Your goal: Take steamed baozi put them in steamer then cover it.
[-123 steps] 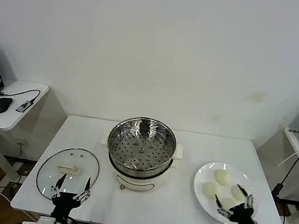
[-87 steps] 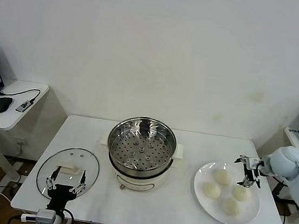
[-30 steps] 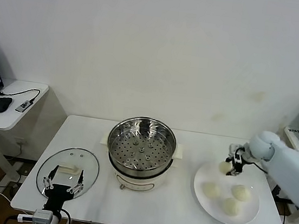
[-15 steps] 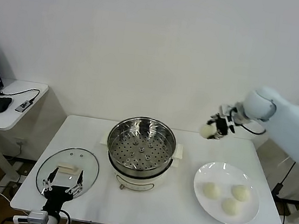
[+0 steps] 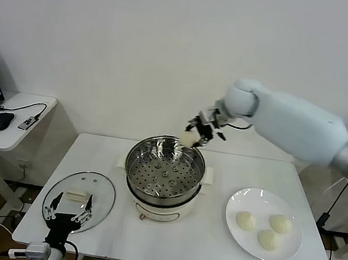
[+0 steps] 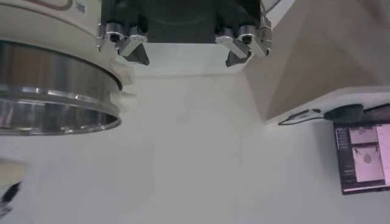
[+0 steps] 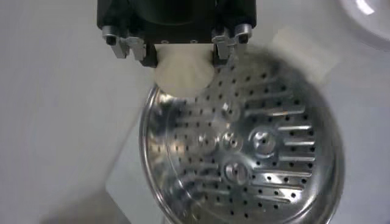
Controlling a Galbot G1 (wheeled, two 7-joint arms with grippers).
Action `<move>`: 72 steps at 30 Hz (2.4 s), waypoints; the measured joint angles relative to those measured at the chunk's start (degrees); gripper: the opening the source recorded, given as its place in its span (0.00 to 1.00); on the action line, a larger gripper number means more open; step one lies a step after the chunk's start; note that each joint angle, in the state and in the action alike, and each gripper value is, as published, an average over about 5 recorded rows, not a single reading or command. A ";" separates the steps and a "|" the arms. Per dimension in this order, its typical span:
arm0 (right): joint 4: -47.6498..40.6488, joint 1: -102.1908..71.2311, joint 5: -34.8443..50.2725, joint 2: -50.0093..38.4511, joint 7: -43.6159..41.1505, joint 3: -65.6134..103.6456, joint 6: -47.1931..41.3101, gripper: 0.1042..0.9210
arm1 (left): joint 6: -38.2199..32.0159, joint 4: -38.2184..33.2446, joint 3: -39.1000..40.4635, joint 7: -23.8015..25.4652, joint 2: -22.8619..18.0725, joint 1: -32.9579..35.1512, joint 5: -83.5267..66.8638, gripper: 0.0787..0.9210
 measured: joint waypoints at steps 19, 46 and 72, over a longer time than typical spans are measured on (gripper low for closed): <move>-12.54 -6.05 -20.31 11.06 4.79 -1.05 18.43 0.57 | 0.01 0.00 -0.67 0.13 -0.35 -0.36 0.03 0.88; 0.24 2.81 -7.91 1.87 0.28 -4.44 8.64 0.88 | 0.34 -1.93 -0.85 0.15 -0.12 -0.06 0.37 0.88; 32.78 3.02 4.23 -38.43 -1.30 -8.77 -31.62 0.88 | 0.32 -2.29 -0.05 0.27 0.73 -0.33 1.33 0.88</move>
